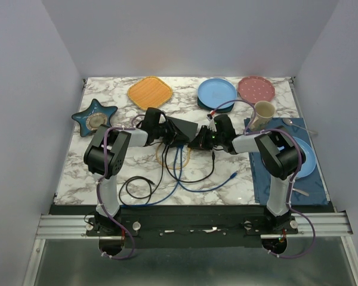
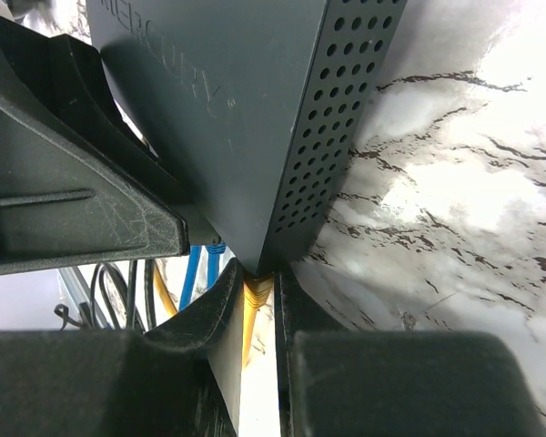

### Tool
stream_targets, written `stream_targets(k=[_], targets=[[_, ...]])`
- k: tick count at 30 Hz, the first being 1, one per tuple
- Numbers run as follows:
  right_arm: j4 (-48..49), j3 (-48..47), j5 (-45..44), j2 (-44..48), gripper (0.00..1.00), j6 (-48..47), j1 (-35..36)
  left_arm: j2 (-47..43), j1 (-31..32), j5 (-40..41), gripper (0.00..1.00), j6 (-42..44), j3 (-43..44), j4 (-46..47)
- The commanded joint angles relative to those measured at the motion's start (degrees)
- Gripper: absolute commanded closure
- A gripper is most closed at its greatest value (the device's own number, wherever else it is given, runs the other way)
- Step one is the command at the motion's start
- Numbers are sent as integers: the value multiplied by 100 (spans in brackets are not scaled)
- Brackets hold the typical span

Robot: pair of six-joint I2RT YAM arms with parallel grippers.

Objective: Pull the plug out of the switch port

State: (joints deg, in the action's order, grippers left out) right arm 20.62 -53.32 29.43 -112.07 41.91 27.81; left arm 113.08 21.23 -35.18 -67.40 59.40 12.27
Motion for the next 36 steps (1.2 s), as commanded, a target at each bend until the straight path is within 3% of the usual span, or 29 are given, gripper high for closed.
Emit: stream_targets(k=[1,11,13,14,17,20,22,31,36], targets=[[-1130,287,1504,-157,99,-271,514,347,-146,1075,54,51,283,408],[-1702,111,1417,-43,98,-588,567,136,-216,1145,54,253,380,161],[-1737,138,1154,89,89,-570,567,39,-216,1118,54,280,371,161],[-1737,155,1074,150,74,-509,567,-5,-216,1110,54,297,327,161],[-1772,129,793,378,48,-421,559,-242,-216,1057,54,429,240,91],[-1982,7,468,607,32,-447,559,-532,-216,996,53,526,108,38],[-2271,-55,144,721,28,-491,558,-769,-216,978,53,622,46,-14],[-2757,-47,-1071,1469,29,-491,147,-1613,-216,1372,51,1263,142,-822],[-2116,-117,-194,1136,43,-35,-197,-1246,-216,1532,51,1501,642,-1156]])
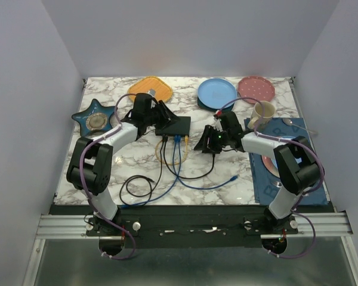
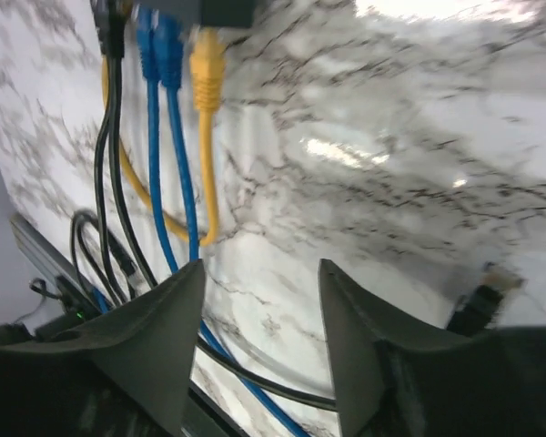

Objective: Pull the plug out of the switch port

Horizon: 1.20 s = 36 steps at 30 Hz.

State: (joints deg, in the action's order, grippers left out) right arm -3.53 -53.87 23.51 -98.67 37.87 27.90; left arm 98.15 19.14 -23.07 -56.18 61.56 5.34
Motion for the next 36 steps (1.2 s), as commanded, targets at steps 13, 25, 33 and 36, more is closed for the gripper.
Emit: stream_targets(k=[13,25,33,36], targets=[[3525,131,1377,-1268,49,2480,-215,1206,-226,373,52,477,946,-526],[3886,-115,814,-1804,58,2998,-215,1330,-446,303,52,354,788,-455],[3851,-151,541,-1919,61,3051,-215,1321,-472,268,52,327,638,-368],[3921,-150,488,-1989,61,3113,-215,1312,-472,259,52,301,594,-341]])
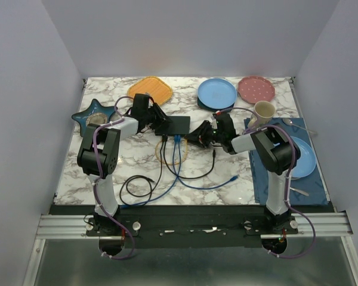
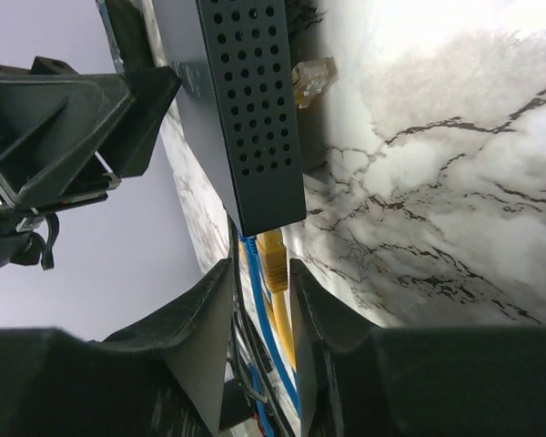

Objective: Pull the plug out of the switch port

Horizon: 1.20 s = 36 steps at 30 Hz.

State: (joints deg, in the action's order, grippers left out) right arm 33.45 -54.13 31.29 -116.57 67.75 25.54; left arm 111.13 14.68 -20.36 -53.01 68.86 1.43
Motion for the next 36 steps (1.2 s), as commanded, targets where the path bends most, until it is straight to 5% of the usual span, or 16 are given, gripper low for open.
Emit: stream_targets(k=[1,25,36], targets=[[241,-116,-307,-208,62,151,21,22,-26,-29,52,-7,-145,59],[891,-63,-659,-366,64,476,21,23,-61,-109,52,-86,-356,217],[856,-28,-712,-401,77,494,21,31,-61,-152,52,-104,-408,261]])
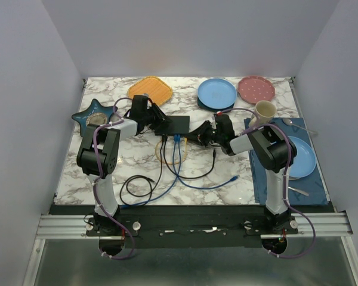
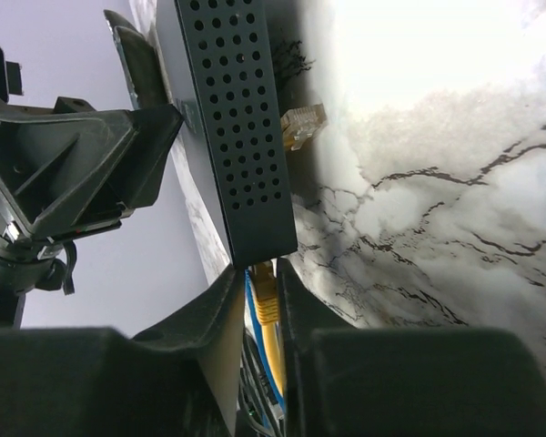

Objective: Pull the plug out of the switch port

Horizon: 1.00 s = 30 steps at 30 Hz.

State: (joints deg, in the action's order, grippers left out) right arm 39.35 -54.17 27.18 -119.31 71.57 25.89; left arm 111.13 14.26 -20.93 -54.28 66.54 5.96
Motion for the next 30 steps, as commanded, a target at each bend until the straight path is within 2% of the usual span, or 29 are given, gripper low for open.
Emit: stream_targets(k=[1,7,12,21,30], targets=[[266,-14,-301,-137,79,112,-14,23,-20,-87,52,14,-186,-183],[292,73,-318,-163,85,94,-14,-4,-20,-96,52,14,-212,-165],[275,100,-275,-172,99,-107,-14,-65,-20,-323,52,-126,-352,18],[-446,-146,-108,-49,99,-960,-14,-259,436,-764,51,-698,-730,827],[-921,-216,-81,83,99,-1391,-14,128,674,-755,52,-777,-546,925]])
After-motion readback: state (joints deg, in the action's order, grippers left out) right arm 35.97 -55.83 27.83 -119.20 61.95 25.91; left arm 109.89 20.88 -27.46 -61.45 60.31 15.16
